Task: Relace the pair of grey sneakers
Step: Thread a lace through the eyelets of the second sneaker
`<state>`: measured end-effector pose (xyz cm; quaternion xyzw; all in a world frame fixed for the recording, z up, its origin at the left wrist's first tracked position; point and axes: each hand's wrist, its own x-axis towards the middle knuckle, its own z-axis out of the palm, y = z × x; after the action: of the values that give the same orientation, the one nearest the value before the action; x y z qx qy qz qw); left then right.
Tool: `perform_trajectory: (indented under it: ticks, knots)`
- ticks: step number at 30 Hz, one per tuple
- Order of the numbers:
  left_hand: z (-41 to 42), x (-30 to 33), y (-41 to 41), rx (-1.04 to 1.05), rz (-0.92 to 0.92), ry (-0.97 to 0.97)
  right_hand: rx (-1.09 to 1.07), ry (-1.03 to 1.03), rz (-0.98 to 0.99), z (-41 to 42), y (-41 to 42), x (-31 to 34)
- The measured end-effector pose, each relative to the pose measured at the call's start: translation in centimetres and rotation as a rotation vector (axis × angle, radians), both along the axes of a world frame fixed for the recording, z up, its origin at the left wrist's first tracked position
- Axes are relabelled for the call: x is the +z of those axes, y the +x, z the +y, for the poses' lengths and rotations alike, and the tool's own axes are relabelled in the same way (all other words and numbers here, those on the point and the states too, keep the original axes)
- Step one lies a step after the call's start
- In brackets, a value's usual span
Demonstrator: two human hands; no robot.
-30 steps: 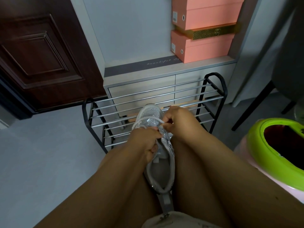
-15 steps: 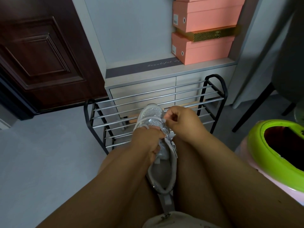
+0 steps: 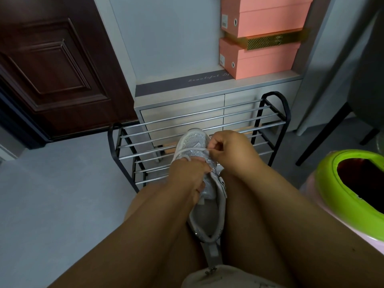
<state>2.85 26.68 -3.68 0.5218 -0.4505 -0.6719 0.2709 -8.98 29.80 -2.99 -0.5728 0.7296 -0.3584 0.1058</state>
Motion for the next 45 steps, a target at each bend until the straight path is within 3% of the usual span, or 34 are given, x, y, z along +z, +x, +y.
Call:
perform_trajectory:
  ticks: [6, 11, 16, 19, 22, 26, 35, 41, 45]
  knots:
    - [-0.4, -0.1, 0.2, -0.016, -0.009, 0.043, -0.087, 0.028, -0.175, 0.5, 0.7, -1.0]
    - [-0.2, 0.4, 0.4, -0.036, -0.002, 0.079, -0.073, 0.113, -0.084, 1.0, 0.7, -0.4]
    - [-0.8, 1.9, 0.6, -0.085, 0.021, 0.142, 0.055, 0.269, -0.174, 1.8, 0.5, 0.9]
    - [-1.3, 2.5, 0.8, -0.197, -0.059, 0.14, 0.098, 0.38, -0.127, 1.7, 0.6, 1.4]
    - [-1.7, 2.7, 1.0, -0.278, -0.199, 0.025, 0.119, 0.423, -0.109, 1.5, 0.1, 1.7]
    - [-2.2, 1.4, 1.0, -0.309, -0.512, -0.474, 0.144, 0.413, -0.195, 1.8, -0.4, 1.5]
    - [-1.2, -1.0, 0.3, -0.247, -0.73, -0.966, 0.189, 0.432, -0.179, 1.8, -1.0, 1.3]
    - [-1.5, -0.7, 0.5, -0.443, -0.799, -1.03, 0.152, 0.418, -0.181, 1.7, -0.8, 1.3]
    - [-2.2, 1.0, 1.4, -0.554, -0.784, -0.837, 0.121, 0.422, -0.232, 1.7, -0.7, 1.3]
